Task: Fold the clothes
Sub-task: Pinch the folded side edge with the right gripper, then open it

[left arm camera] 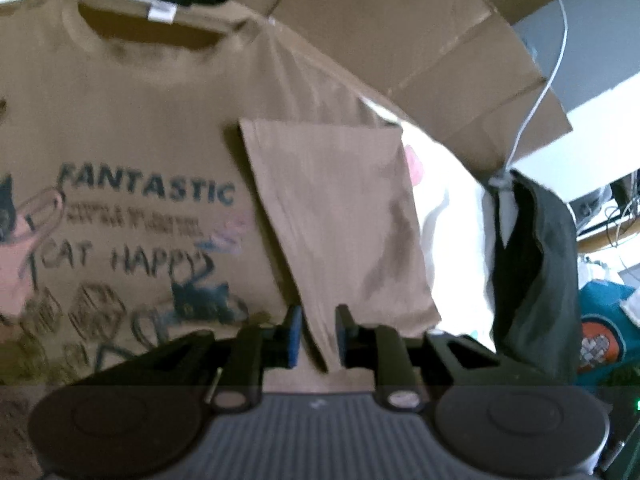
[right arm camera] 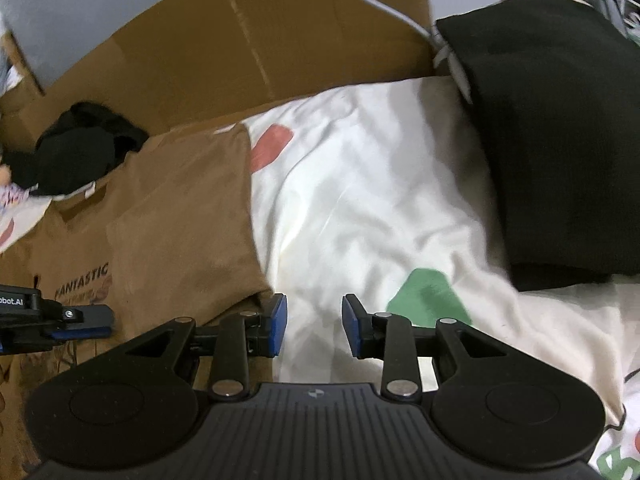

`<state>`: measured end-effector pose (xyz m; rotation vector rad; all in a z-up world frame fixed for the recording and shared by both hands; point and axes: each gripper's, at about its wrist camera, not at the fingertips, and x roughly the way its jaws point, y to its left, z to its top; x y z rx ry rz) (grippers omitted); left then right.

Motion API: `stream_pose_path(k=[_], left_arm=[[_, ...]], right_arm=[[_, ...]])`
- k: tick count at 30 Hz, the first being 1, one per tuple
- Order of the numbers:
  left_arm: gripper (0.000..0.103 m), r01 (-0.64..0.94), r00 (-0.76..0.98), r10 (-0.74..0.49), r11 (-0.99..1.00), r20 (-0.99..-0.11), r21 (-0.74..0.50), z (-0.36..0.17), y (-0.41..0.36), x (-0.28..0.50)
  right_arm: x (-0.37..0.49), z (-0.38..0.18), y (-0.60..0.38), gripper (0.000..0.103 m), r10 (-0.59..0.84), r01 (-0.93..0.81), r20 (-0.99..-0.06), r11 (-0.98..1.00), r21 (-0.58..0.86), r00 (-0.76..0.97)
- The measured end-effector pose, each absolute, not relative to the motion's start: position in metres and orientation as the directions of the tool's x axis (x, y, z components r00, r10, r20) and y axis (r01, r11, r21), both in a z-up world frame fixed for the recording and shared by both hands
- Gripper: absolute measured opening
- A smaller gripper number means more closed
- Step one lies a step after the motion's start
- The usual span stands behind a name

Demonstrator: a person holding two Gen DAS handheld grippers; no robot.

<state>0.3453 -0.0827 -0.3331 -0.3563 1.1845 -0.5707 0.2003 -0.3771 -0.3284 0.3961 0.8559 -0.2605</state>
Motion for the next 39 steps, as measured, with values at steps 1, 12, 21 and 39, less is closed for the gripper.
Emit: stream_pose_path(k=[1,12,21,39], left_arm=[[0.018,0.234,0.274,-0.587,0.809,-0.762,-0.539,-0.331,-0.083,0.348],[0.018,0.296,0.306,-0.603,0.796,-0.737,-0.528,-0.326,-0.110,0.374],[0.016,0.323,0.296,-0.553,0.825,-0.779,-0.463,-0.351,-0.126,0.376],[0.022,0.306,0.386,-0.512,0.856,-0.767,-0.417,-0.327,-0.088,0.384]], right_arm=[[0.201,-0.325,-0.378,0.034,-0.063,0.372,-0.764,0.897,0.238,0.642],[0.244,-0.317,-0.361,0.034,-0.023,0.311,-0.728,0.913,0.264,0.685],[0.254,-0.346,-0.334,0.015,0.016,0.269,-0.766,0.931,0.246,0.643],[0.228,-0.334,-0.323,0.006,-0.014,0.292,-0.772,0.930,0.224,0.635]])
